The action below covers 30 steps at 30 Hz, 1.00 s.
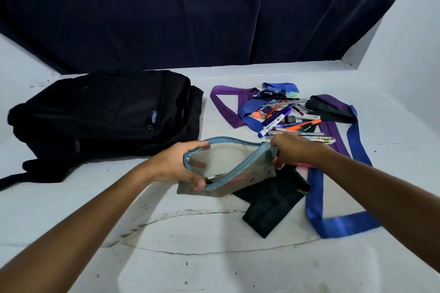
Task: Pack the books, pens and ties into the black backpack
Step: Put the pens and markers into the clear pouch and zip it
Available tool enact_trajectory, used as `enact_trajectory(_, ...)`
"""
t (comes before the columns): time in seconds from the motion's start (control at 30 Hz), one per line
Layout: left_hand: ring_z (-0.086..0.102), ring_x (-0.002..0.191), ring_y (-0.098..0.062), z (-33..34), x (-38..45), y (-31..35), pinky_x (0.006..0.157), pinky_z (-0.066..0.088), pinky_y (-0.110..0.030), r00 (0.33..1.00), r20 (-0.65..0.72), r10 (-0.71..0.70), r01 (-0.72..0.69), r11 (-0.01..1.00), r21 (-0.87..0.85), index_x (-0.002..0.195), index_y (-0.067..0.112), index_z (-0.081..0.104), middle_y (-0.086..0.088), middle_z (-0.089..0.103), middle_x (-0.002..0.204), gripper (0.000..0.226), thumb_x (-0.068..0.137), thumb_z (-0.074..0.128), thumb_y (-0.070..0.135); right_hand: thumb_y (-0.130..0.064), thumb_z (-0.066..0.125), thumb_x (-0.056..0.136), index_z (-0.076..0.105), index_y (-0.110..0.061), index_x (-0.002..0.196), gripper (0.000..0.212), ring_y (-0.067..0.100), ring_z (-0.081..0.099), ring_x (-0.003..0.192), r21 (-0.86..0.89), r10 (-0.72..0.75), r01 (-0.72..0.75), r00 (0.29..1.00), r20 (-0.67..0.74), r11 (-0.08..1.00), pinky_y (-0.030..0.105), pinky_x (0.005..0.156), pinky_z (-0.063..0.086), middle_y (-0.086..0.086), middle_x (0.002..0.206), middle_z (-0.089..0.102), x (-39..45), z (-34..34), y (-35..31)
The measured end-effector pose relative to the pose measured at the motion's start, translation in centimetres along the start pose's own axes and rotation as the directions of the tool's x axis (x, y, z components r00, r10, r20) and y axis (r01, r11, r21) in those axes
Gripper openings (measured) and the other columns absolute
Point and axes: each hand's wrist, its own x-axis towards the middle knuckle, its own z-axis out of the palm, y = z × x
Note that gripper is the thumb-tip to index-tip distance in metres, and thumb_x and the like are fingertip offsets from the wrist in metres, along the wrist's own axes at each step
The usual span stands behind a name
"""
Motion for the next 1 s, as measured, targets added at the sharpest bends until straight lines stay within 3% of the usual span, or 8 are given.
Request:
enact_trajectory(0.2,0.049,0.129,-0.004,0.1,-0.2,0.2,0.113,0.039,-0.034,1.0,-0.002,0.008,-0.008,1.0,0.002,0.148,0.026,0.039,0.018,0.05,0.139,0.14,0.024,0.089,0.07,-0.013,0.079,0.075,0.057,-0.016,0.071,0.022,0.018,0.052,0.075,0.081,-0.039,0.037,0.999,0.018,0.996,0.025,0.056,0.036,0.0,0.076,0.054,0.2,-0.2,0.6)
enact_trajectory(0.33,0.053,0.125,-0.004,0.1,-0.3,0.2,0.109,0.043,-0.031,1.0,0.004,0.006,-0.006,1.0,-0.014,0.148,0.026,0.04,0.019,0.05,0.137,0.141,0.023,0.089,0.07,-0.009,0.065,0.089,0.066,-0.011,0.069,0.02,0.004,0.058,0.065,0.324,-0.085,0.14,0.981,-0.177,0.936,0.027,0.068,0.042,-0.001,0.073,0.065,-0.3,-4.0,0.4)
enact_trajectory(0.47,0.051,0.128,-0.003,0.3,-0.4,0.2,0.112,0.04,-0.033,1.0,-0.011,0.021,-0.021,1.0,-0.014,0.148,0.026,0.038,0.019,0.048,0.142,0.14,0.025,0.089,0.07,-0.009,0.068,0.089,0.067,-0.004,0.084,0.007,0.002,0.054,0.047,0.666,0.012,0.383,0.862,-0.507,0.64,0.015,0.048,0.043,0.003,0.064,0.063,-1.9,-8.0,-3.2)
enact_trajectory(0.6,0.052,0.128,-0.007,0.5,-0.5,0.0,0.111,0.041,-0.039,1.0,-0.013,0.001,-0.001,0.999,-0.038,0.147,0.029,0.039,0.019,0.046,0.144,0.138,0.025,0.092,0.067,-0.003,0.067,0.087,0.065,-0.003,0.086,0.002,0.01,0.061,0.052,0.765,-0.138,0.501,0.86,-0.49,0.405,0.019,0.043,0.041,0.006,0.065,0.067,-3.2,-9.0,-7.6)
enact_trajectory(0.7,0.054,0.126,-0.007,0.5,-0.5,0.1,0.11,0.043,-0.039,1.0,-0.018,0.003,-0.004,0.999,-0.043,0.146,0.03,0.041,0.02,0.049,0.142,0.134,0.027,0.093,0.064,-0.005,0.072,0.084,0.069,0.001,0.088,0.007,0.008,0.06,0.054,0.617,-0.335,0.485,0.874,-0.351,0.619,0.021,0.052,0.045,0.008,0.068,0.067,-2.9,-7.5,-10.1)
enact_trajectory(0.8,0.06,0.118,-0.007,0.6,-0.5,0.0,0.105,0.047,-0.036,0.999,-0.02,0.038,-0.039,0.997,-0.068,0.138,0.03,0.051,0.015,0.062,0.13,0.114,0.036,0.096,0.052,-0.017,0.076,0.081,0.074,-0.014,0.083,0.004,0.009,0.06,0.065,0.223,-0.409,0.427,0.904,-0.123,0.876,0.029,0.062,0.049,-0.003,0.073,0.066,-2.0,-5.1,-11.3)
enact_trajectory(0.87,0.059,0.12,-0.006,0.6,-0.5,-0.1,0.106,0.047,-0.036,0.999,-0.031,0.045,-0.047,0.997,-0.063,0.141,0.025,0.048,0.014,0.061,0.131,0.119,0.036,0.095,0.056,-0.016,0.076,0.079,0.075,-0.015,0.089,0.009,0.016,0.064,0.076,0.092,-0.36,0.363,0.932,-0.043,0.927,0.034,0.07,0.054,-0.006,0.078,0.063,-1.4,-3.9,-11.5)
enact_trajectory(1.0,0.058,0.121,-0.005,0.5,-0.5,-0.1,0.103,0.047,-0.026,0.999,-0.011,0.032,-0.033,0.997,-0.072,0.149,0.021,0.038,0.016,0.049,0.142,0.139,0.027,0.092,0.063,-0.011,0.073,0.083,0.074,-0.011,0.088,0.005,0.004,0.059,0.067,0.285,-0.297,0.348,0.932,-0.206,0.893,0.023,0.064,0.047,-0.01,0.072,0.06,-1.2,-5.1,-10.1)
